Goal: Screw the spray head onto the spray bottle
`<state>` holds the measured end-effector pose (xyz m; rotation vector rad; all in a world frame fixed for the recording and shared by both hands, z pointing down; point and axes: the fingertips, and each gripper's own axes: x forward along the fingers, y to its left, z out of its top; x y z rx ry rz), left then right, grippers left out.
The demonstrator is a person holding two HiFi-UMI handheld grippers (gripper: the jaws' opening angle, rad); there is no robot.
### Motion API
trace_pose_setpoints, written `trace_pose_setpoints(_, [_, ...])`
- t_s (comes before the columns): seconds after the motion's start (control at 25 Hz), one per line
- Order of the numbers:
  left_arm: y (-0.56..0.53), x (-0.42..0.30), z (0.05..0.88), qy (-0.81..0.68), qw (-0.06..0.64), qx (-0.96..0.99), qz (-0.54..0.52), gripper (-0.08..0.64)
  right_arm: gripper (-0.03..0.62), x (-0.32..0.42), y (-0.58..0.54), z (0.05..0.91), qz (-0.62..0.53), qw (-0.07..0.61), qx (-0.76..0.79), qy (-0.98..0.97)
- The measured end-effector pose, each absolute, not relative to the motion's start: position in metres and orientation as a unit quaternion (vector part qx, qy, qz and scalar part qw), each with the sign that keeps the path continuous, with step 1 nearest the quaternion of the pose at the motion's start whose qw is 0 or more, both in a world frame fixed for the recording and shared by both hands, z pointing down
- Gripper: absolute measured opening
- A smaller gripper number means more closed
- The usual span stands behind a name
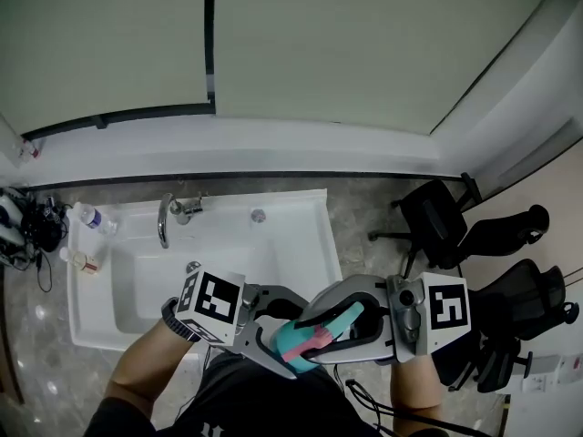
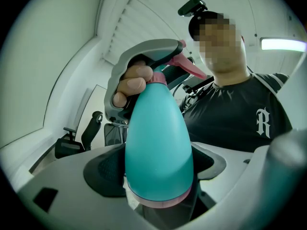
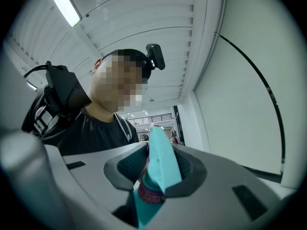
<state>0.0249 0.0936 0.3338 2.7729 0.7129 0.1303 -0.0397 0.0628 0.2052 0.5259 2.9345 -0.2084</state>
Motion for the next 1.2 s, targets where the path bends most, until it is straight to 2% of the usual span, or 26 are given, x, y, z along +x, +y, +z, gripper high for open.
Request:
trace_pose_setpoints(0.24, [0.142, 0.001, 0.351, 0.258, 0.166, 0.951, 0.038, 0.391, 0.109, -0.064, 0.102, 0.227, -0.098, 0.076, 0.167, 0.978])
trace_pose_setpoints(0.52, [0.227, 0.009, 0.345, 0.235, 0.174, 0.956, 0.030, 0.390, 0.103, -0.057, 0.189, 0.222, -0.086, 0.085, 0.197, 0.973])
trace_pose_setpoints(1.2, [0.508, 0.153, 0.350, 0.176, 0.198, 0.962, 0.062, 0.390, 0.092, 0.090, 0.473, 0.225, -0.090, 0.120, 0.262, 0.953])
